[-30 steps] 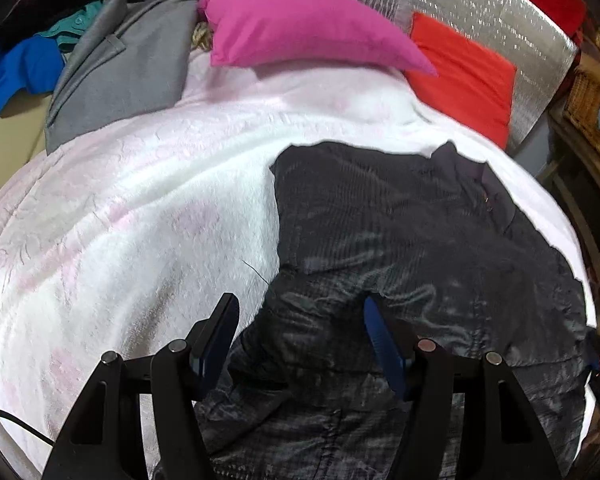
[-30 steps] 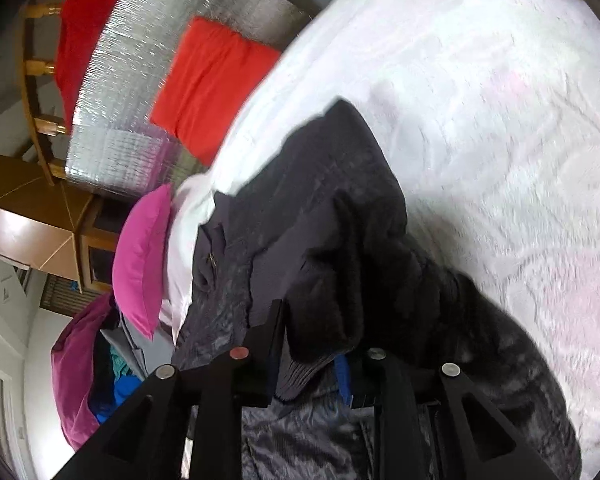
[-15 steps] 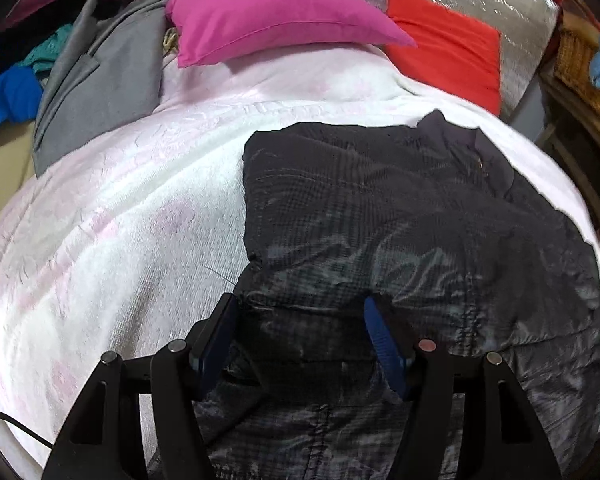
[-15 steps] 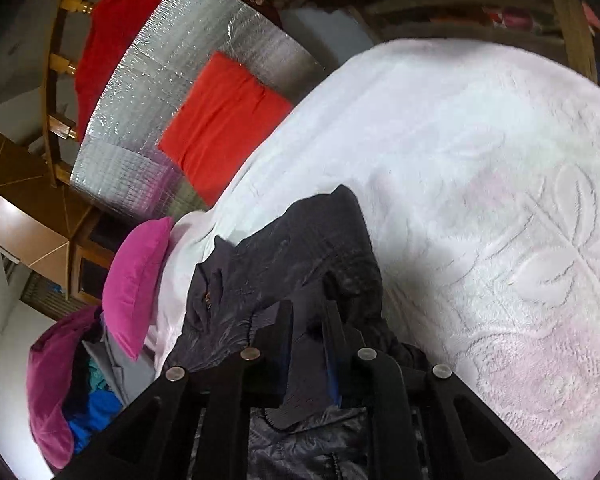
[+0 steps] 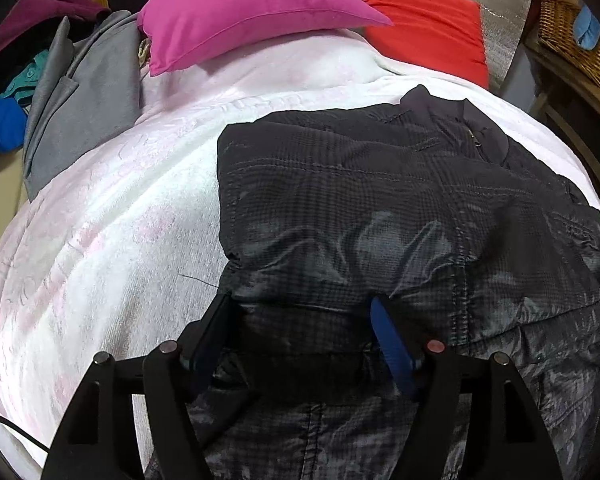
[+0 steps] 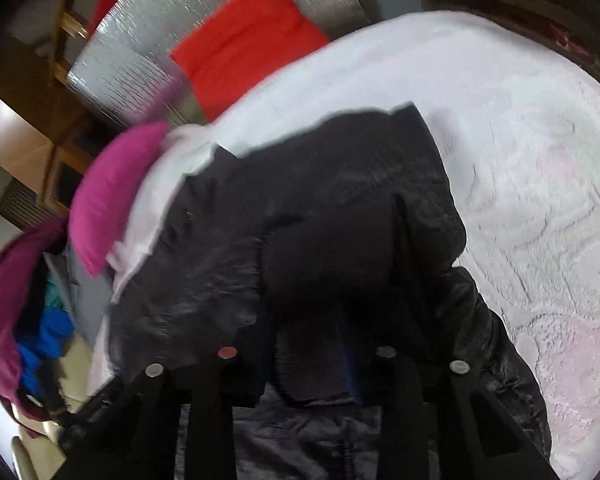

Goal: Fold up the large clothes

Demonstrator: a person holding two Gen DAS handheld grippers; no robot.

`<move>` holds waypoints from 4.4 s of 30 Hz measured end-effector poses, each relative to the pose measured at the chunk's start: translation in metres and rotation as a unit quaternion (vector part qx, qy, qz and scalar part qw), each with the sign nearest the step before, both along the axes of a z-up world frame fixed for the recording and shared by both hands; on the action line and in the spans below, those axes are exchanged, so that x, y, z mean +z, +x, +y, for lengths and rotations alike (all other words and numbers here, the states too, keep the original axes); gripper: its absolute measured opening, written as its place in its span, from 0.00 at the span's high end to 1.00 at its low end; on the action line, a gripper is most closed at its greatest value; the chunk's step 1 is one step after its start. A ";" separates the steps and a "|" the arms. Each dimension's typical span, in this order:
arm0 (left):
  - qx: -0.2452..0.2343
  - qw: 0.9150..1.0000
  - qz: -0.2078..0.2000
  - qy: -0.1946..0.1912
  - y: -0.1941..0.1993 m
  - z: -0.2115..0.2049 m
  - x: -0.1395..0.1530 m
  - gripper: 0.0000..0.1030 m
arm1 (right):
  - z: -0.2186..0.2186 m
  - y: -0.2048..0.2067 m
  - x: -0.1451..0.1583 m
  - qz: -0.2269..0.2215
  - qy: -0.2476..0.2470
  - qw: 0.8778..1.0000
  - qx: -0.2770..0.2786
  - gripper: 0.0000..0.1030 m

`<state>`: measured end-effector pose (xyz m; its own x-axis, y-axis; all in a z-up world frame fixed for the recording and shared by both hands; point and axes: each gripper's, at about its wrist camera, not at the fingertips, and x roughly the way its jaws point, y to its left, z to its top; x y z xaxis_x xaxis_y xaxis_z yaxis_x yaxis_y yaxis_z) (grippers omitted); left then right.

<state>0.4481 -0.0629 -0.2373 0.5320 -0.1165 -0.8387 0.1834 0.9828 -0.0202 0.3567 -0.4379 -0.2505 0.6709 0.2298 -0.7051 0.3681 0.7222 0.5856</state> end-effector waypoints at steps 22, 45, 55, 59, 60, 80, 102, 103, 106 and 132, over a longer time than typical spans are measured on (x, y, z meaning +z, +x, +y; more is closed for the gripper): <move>0.095 0.984 0.029 -0.145 0.021 0.077 0.003 0.26 | -0.046 -0.002 -0.007 0.019 0.005 1.000 -0.020 0.27; 0.055 0.994 0.019 -0.090 0.011 0.045 0.007 0.29 | -0.035 0.000 0.011 0.028 -0.105 0.993 -0.036 0.53; 0.033 0.995 -0.074 -0.062 -0.014 0.027 0.042 0.29 | -0.045 -0.040 0.063 -0.090 -0.091 0.990 -0.054 0.58; -0.014 0.996 -0.075 -0.051 -0.025 0.003 0.042 0.29 | -0.010 -0.027 0.060 -0.081 -0.107 0.991 0.010 0.65; -0.022 0.996 -0.072 -0.046 -0.026 -0.004 0.040 0.29 | -0.005 -0.024 0.058 -0.073 -0.109 0.991 0.019 0.65; -0.084 0.995 -0.025 -0.038 -0.031 -0.061 0.026 0.29 | 0.062 0.014 0.026 -0.032 -0.074 0.987 0.137 0.64; -0.042 0.998 -0.012 -0.042 -0.014 -0.055 0.023 0.28 | 0.006 0.016 0.025 -0.038 -0.040 0.998 0.032 0.64; -0.037 0.998 -0.017 -0.051 -0.015 -0.049 0.028 0.28 | 0.001 0.010 0.029 -0.044 -0.039 0.998 0.026 0.63; -0.009 0.997 -0.044 -0.065 -0.016 -0.023 0.043 0.28 | -0.022 -0.013 0.038 -0.062 -0.037 0.997 -0.010 0.32; 0.120 0.988 0.041 -0.093 0.009 0.055 0.002 0.35 | -0.028 -0.007 -0.001 0.044 -0.092 0.995 0.001 0.66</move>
<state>0.4572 -0.0075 -0.2355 0.4942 -0.1517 -0.8560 -0.0642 0.9756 -0.2100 0.3494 -0.4657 -0.2520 0.6046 0.0925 -0.7911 0.4098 0.8155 0.4086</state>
